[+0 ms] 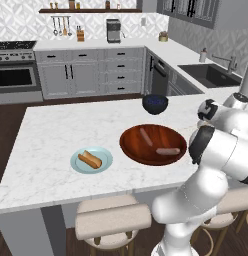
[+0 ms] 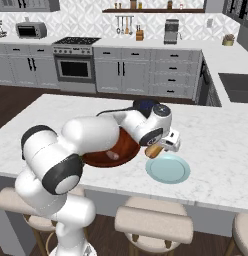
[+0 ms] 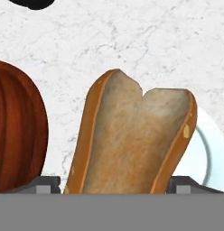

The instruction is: Place one bun and one sausage from the bowl on each plate.

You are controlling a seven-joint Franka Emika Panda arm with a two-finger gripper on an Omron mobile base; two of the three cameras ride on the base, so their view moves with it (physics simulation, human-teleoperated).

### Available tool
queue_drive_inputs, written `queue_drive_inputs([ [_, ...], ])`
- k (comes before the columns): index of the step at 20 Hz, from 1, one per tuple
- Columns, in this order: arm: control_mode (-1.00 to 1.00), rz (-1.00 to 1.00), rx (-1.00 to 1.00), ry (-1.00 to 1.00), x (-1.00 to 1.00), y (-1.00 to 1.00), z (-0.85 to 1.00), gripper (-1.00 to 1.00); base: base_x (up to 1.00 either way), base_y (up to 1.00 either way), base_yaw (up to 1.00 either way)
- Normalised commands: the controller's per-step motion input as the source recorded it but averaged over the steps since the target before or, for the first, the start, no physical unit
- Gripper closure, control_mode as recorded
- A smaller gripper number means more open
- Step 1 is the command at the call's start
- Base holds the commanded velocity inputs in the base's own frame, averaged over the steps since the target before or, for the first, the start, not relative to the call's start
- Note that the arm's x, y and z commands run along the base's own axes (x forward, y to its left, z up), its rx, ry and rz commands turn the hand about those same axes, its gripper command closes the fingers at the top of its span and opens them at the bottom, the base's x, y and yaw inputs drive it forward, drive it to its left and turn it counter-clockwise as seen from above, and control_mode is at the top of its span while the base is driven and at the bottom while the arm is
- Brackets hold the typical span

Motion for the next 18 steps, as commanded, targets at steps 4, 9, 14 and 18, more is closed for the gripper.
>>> queue_drive_inputs([
  [4, -1.00, 0.00, 0.11, 0.15, -0.05, -0.63, -0.49, 1.00, 0.00, 0.00, 0.00],
  [9, -1.00, 0.00, 0.00, 0.15, 0.12, -0.14, -0.77, 1.00, 0.00, 0.00, 0.00],
  [14, -1.00, 0.00, 0.03, 0.08, 0.10, -0.01, -0.46, 1.00, 0.00, 0.00, 0.00],
  [18, -1.00, 0.00, 0.05, 0.13, -0.02, 0.05, -0.44, 1.00, 0.00, 0.00, 0.00],
])
